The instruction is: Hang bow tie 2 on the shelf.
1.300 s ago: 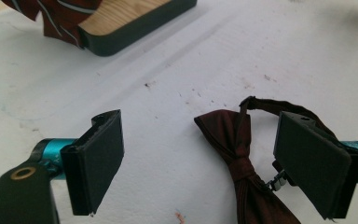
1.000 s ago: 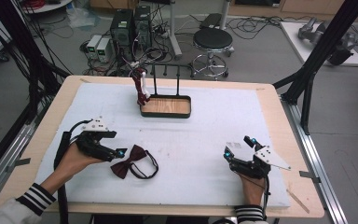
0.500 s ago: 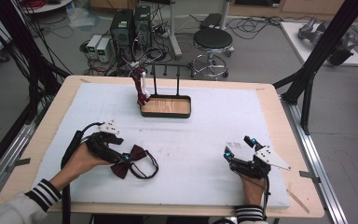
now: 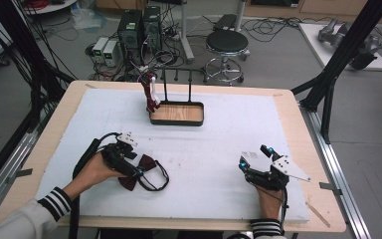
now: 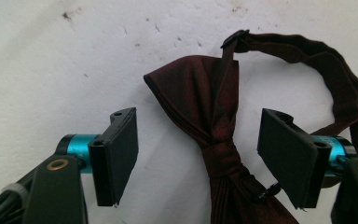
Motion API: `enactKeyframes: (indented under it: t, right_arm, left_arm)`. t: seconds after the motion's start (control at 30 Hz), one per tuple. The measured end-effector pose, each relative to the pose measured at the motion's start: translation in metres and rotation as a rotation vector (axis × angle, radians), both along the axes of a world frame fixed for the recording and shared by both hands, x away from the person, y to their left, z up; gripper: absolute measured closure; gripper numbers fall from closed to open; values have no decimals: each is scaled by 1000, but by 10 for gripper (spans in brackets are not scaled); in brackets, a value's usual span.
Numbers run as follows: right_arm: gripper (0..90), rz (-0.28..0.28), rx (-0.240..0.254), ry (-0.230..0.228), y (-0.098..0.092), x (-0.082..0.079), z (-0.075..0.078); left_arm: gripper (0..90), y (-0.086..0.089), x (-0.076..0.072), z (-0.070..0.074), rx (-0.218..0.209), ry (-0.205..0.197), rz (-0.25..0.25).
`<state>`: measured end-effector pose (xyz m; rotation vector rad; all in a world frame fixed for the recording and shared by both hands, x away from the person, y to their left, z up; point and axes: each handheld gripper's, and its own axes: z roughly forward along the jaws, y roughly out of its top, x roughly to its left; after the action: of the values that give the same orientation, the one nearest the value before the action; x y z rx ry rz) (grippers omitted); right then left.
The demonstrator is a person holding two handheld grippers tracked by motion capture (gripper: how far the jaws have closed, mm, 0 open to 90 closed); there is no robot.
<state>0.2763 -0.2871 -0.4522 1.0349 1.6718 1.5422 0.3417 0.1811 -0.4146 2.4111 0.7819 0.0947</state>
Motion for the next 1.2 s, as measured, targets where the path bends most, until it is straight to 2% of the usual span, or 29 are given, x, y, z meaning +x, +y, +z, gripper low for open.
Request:
enactKeyframes:
  t: [0.13,0.3,0.43,0.5,0.6,0.8,1.07,1.2]
  right_arm:
    - [102,0,3,3,0,0,0]
    - [102,1,3,2,0,0,0]
    - [102,1,2,2,0,0,0]
    - [102,1,0,0,0,0,0]
    - [102,1,1,1,0,0,0]
    - [102,1,0,0,0,0,0]
    - [102,1,2,2,0,0,0]
    - [102,1,2,2,0,0,0]
  left_arm:
    - [322,-4,0,-3,32,22,-15]
    - [371,-6,-3,-4,68,25,-20]
    - [377,-7,-4,-3,68,29,-8]
    - [388,-8,-6,-4,88,40,-6]
    - [409,-8,-5,-3,120,34,-20]
    - [494,-8,-6,-1,117,45,-15]
    - [680,-10,-10,-1,116,52,-27]
    - [728,-10,-11,-1,118,36,-27]
